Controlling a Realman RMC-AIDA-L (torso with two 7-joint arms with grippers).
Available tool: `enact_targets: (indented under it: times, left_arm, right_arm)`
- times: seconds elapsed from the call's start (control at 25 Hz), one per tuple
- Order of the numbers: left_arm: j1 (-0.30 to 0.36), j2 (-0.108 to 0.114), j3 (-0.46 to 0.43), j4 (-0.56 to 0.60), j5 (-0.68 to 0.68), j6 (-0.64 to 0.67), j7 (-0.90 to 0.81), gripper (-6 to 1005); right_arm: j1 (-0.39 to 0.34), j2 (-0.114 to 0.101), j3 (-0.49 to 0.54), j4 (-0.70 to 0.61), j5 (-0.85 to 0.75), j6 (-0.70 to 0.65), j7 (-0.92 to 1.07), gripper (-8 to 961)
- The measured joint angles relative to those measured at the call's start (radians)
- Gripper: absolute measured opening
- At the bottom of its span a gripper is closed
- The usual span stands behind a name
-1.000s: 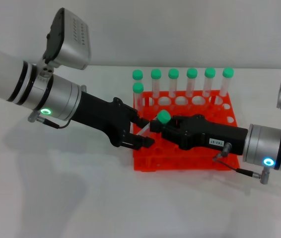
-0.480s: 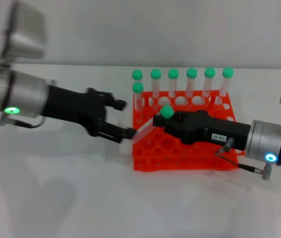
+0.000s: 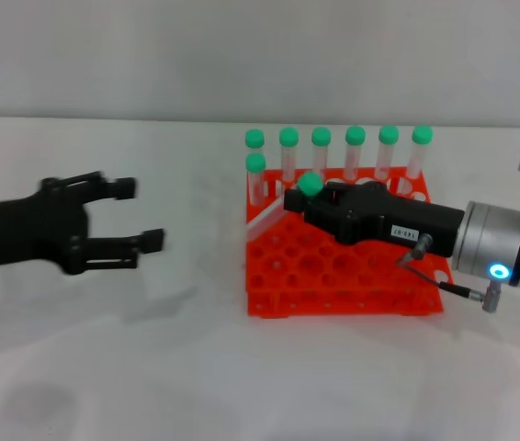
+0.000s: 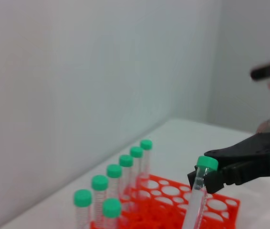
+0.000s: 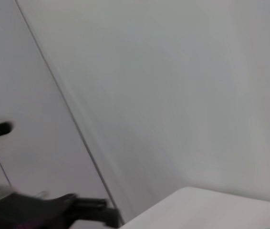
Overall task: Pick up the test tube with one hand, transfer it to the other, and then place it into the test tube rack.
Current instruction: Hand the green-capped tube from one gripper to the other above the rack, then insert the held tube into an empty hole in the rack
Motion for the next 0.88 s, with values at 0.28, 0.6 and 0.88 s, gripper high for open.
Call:
enact_targets:
  times: [0.28, 0.6, 0.88]
  left_arm:
    - [0.253, -0.003, -0.001, 0.158, -0.289, -0.042, 0.093, 893]
    - [0.470, -0.003, -0.004, 0.416, -0.519, -0.162, 0.232, 893]
    - [0.523, -0.004, -0.017, 0.542, -0.591, -0.197, 0.297, 893]
  right_arm:
    - [0.020, -0.018, 0.038, -0.027, -0.014, 0.010, -0.033, 204]
    - [0.053, -0.058, 0.049, -0.034, -0.035, 0.027, -0.068, 205]
    - [0.059, -0.068, 0.080, -0.056, -0.146, 0.049, -0.071, 205]
